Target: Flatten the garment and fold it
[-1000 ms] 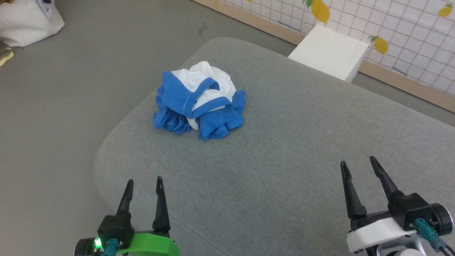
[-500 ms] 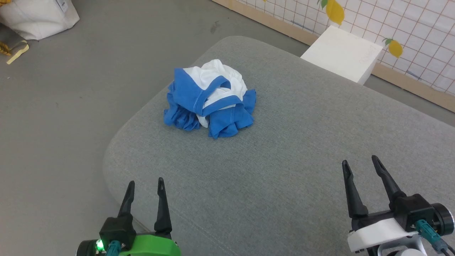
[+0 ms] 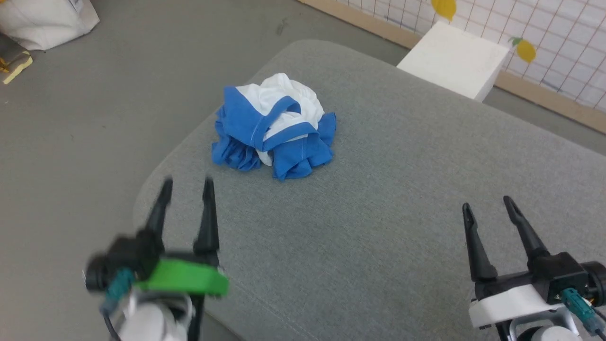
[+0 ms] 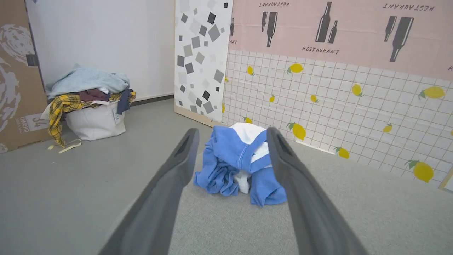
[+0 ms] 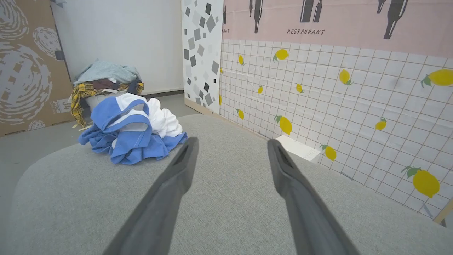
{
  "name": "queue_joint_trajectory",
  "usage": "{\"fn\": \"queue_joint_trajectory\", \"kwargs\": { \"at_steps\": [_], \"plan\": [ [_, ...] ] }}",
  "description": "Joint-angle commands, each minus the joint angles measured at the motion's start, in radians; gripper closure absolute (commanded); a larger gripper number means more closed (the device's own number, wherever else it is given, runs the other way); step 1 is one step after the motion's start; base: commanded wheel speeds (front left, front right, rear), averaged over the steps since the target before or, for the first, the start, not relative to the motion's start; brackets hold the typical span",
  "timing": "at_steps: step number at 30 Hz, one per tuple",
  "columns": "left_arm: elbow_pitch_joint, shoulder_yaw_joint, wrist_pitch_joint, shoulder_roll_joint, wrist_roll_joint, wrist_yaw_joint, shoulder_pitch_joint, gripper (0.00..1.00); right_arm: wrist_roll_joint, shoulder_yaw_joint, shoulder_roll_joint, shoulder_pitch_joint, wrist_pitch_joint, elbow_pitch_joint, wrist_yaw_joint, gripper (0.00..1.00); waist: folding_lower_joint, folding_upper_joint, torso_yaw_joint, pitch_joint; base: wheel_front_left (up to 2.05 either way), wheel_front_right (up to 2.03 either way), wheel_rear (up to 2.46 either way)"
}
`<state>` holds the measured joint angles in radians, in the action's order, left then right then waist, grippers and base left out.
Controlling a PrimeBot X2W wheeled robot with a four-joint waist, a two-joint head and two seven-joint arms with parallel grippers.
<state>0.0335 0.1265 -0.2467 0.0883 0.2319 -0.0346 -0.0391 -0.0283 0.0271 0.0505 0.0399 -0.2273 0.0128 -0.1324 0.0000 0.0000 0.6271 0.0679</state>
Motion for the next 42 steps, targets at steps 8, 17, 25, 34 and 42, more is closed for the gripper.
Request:
{"fn": "queue_joint_trajectory", "kwargs": {
  "at_steps": [8,17,25,34,42],
  "plan": [
    [0.059,-0.021,0.234,0.102,0.039,0.073,-0.359,0.0,-0.054,0.004,0.031,-0.042,0.071,0.136,0.002,0.0,0.0,0.0,-0.053,0.185,0.0,0.0,0.0],
    [-0.119,-0.04,0.4,0.158,0.087,0.103,-0.64,0.0,-0.036,0.002,0.143,-0.091,0.152,0.286,0.002,0.0,0.0,0.0,-0.119,0.371,0.0,0.0,0.0],
    [-0.295,-0.002,0.559,0.205,0.119,0.133,-0.752,0.0,-0.015,0.019,0.196,-0.117,0.187,0.365,0.002,0.0,0.0,0.0,-0.178,0.445,0.0,0.0,0.0],
    [-0.425,0.051,0.825,0.261,0.1,0.102,-0.711,0.0,-0.002,0.024,0.221,-0.137,0.209,0.436,0.002,0.0,0.0,0.0,-0.247,0.514,0.0,0.0,0.0],
    [-0.451,0.061,0.897,0.255,0.132,0.098,-0.668,1.0,0.008,0.03,0.237,-0.142,0.218,0.45,0.002,0.0,0.0,0.0,-0.262,0.55,0.0,0.0,0.0]
  ]
}}
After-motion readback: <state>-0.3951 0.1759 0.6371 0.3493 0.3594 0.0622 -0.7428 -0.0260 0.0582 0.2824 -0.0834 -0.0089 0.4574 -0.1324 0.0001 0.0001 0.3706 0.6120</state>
